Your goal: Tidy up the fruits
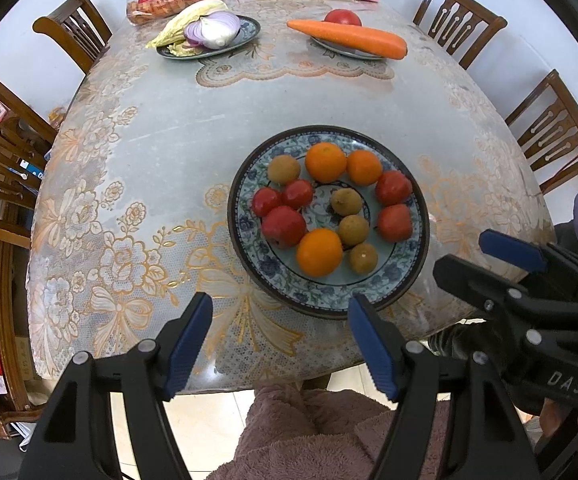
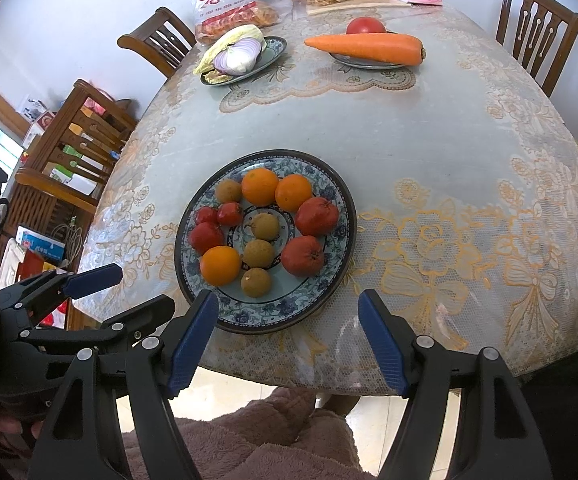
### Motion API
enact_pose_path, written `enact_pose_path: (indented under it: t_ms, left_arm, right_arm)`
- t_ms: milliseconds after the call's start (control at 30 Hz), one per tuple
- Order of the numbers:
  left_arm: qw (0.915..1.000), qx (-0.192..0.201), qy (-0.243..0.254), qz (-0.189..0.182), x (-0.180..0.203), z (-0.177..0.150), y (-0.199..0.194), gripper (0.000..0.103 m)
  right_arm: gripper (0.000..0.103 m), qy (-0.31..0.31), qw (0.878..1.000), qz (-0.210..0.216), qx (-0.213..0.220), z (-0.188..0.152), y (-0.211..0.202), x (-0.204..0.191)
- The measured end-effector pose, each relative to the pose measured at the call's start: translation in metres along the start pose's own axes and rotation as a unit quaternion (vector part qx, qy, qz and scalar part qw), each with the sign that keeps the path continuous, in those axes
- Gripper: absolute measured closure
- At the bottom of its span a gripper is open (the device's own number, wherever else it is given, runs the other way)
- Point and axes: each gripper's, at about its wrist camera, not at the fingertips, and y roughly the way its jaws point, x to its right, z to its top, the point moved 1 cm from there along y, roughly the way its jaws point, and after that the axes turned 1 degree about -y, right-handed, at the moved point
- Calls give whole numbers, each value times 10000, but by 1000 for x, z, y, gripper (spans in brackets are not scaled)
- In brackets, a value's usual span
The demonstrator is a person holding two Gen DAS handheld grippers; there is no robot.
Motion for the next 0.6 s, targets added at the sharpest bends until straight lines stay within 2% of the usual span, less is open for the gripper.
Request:
enact_pose_path:
  t_ms: [600]
  left_arm:
    - [9999,-53,93,-41,2,4,6,29]
  right_arm:
    - [29,79,10000,-23,-56,0,5,3]
